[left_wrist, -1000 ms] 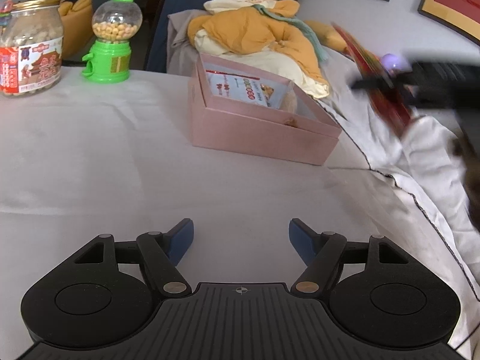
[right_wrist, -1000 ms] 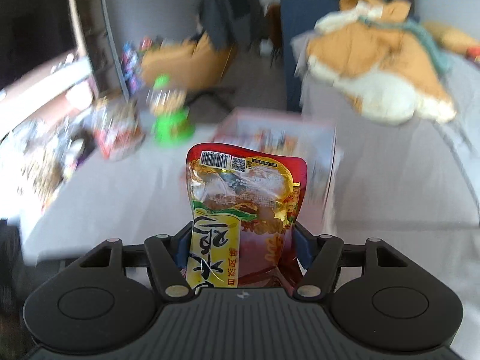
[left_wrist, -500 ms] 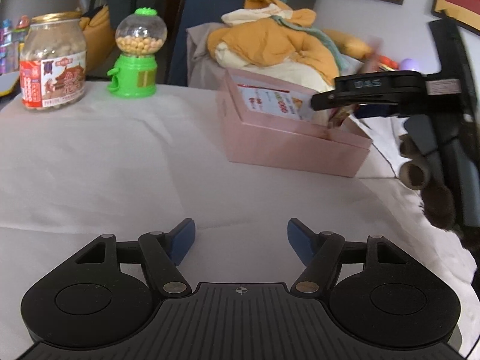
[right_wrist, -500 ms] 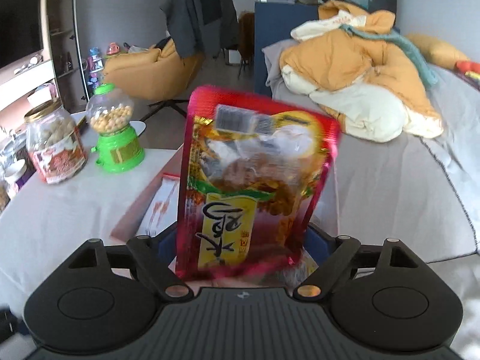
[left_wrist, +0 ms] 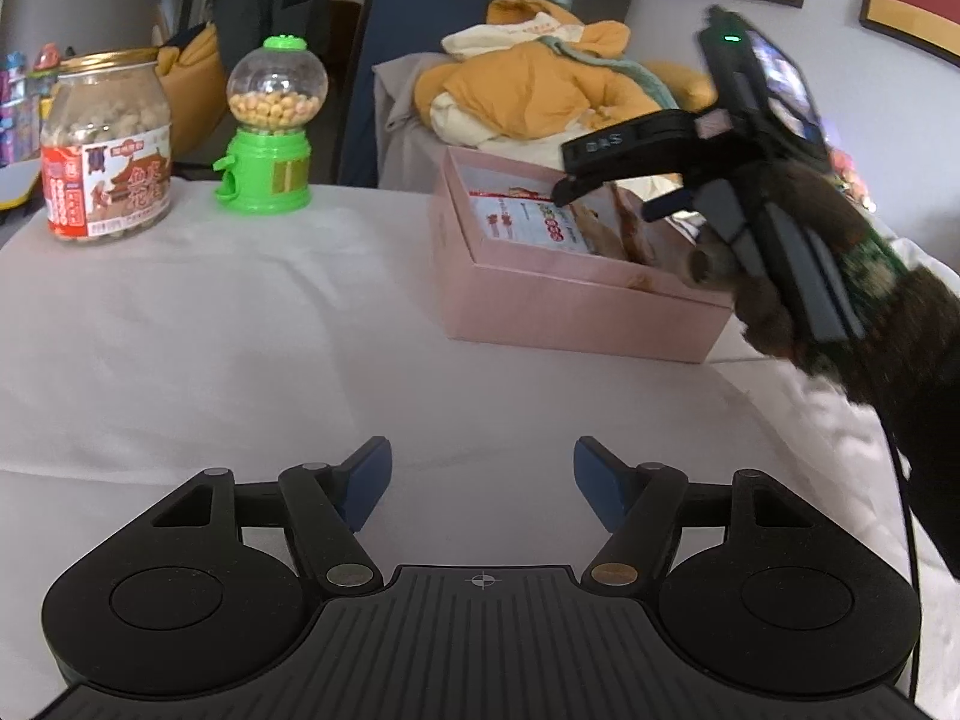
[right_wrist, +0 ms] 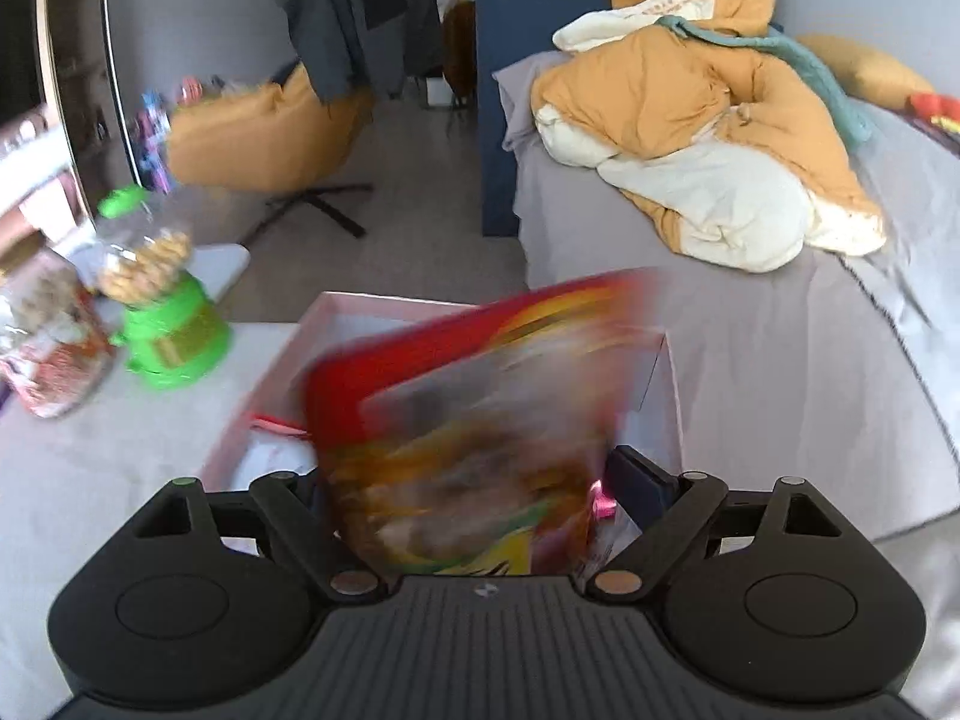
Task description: Organize snacks
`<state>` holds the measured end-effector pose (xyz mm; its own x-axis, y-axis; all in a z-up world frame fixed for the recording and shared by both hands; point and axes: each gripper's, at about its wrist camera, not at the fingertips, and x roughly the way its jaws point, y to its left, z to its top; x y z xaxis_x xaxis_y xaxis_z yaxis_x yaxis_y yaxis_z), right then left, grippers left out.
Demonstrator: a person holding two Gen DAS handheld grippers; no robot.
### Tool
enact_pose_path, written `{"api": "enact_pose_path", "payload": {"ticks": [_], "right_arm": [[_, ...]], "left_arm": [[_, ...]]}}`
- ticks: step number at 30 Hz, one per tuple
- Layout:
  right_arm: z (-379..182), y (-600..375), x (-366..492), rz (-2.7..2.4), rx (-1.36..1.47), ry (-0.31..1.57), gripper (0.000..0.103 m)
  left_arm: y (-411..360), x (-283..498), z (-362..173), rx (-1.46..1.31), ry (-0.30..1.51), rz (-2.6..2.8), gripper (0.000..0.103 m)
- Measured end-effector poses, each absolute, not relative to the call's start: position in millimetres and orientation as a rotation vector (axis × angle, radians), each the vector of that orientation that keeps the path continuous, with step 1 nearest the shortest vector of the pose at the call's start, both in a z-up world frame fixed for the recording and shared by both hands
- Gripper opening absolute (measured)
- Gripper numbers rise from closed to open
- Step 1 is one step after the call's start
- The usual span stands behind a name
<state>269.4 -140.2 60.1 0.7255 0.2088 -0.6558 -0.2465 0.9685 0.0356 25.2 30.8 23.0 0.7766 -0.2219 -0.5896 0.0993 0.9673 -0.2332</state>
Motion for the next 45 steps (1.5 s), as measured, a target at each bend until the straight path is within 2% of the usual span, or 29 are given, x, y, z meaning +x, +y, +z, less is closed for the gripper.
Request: {"api": "enact_pose_path", "payload": {"ticks": [4, 12, 14, 15, 16, 18, 22, 27, 29, 30, 31, 34, 40, 44, 45], "right_arm": [[53, -128, 294, 0.258, -0.089, 0.797, 0.088], [78, -160, 243, 0.306, 0.106, 0.631, 0.087], [77, -168, 233, 0.301, 0.125, 0.626, 0.076], [75, -170, 229, 0.306, 0.132, 0.632, 0.059], [73, -171, 227, 0.318, 0.139, 0.648, 0.052], [68, -167, 226, 0.359, 0.153, 0.678, 0.052], [51, -147, 236, 0.418, 0.145, 0.729, 0.054], [62, -143, 224, 0.512, 0.166, 0.693, 0.056], [74, -148, 204, 0.485, 0.13, 0.618, 0.066], [78, -150, 193, 0.454, 0.107, 0.598, 0.079], [80, -153, 181, 0.409, 0.081, 0.587, 0.083], [66, -159, 143, 0.317, -0.007, 0.624, 0.083], [3, -164, 87, 0.254, -0.02, 0.803, 0.084], [-10, -153, 64, 0.184, -0.065, 0.724, 0.087], [-10, -150, 61, 0.167, -0.073, 0.714, 0.091]], "left_arm": [[33, 24, 21, -0.195, 0.664, -0.179, 0.073], [42, 23, 19, -0.224, 0.659, -0.164, 0.073], [39, 23, 19, -0.222, 0.664, -0.172, 0.073], [37, 23, 19, -0.217, 0.665, -0.177, 0.073], [34, 22, 19, -0.213, 0.665, -0.183, 0.073], [30, 21, 20, -0.204, 0.666, -0.196, 0.073], [26, 19, 21, -0.178, 0.667, -0.196, 0.073], [32, 21, 21, -0.168, 0.665, -0.159, 0.073], [32, 21, 21, -0.152, 0.668, -0.148, 0.073], [32, 21, 20, -0.145, 0.671, -0.144, 0.073], [31, 21, 18, -0.141, 0.675, -0.138, 0.073], [27, 21, 15, -0.131, 0.678, -0.122, 0.073], [10, 24, 9, -0.043, 0.677, -0.058, 0.073], [-3, 21, 4, 0.039, 0.662, -0.02, 0.075], [-5, 21, 4, 0.042, 0.661, -0.01, 0.075]]}}
